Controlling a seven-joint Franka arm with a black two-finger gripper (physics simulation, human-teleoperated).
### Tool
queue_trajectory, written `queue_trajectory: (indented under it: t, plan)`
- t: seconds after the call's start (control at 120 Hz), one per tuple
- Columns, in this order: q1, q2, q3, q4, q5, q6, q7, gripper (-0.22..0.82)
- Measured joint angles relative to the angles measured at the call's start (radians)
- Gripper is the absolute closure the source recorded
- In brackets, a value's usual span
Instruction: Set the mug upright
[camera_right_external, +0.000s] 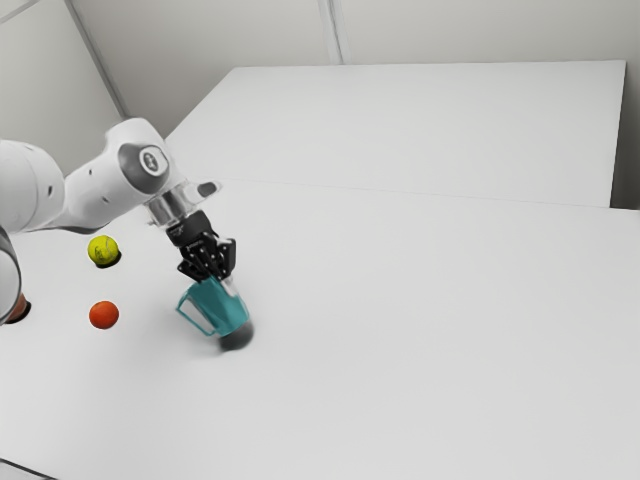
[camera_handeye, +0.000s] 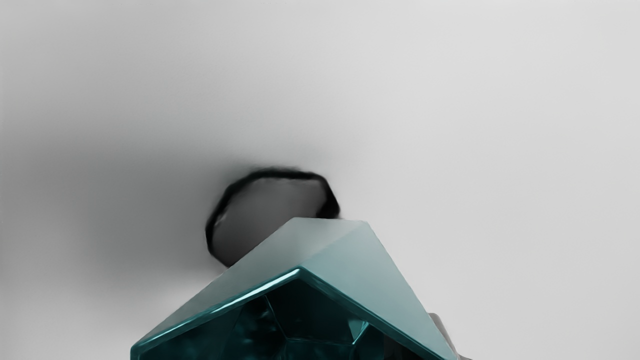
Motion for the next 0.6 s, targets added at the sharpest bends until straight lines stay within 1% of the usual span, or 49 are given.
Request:
queue_trajectory:
  t: [0.1, 0.217, 0.475, 0.6]
  plan:
    - [-0.056, -0.03, -0.001, -0.032, 0.086, 0.088, -0.028, 0.78]
    - [-0.093, -0.071, 0.0, -0.077, 0.179, 0.167, -0.074, 0.78]
    - [-0.139, -0.083, 0.001, -0.136, 0.287, 0.329, -0.158, 0.78]
    - [-0.151, -0.079, 0.002, -0.144, 0.334, 0.382, -0.191, 0.78]
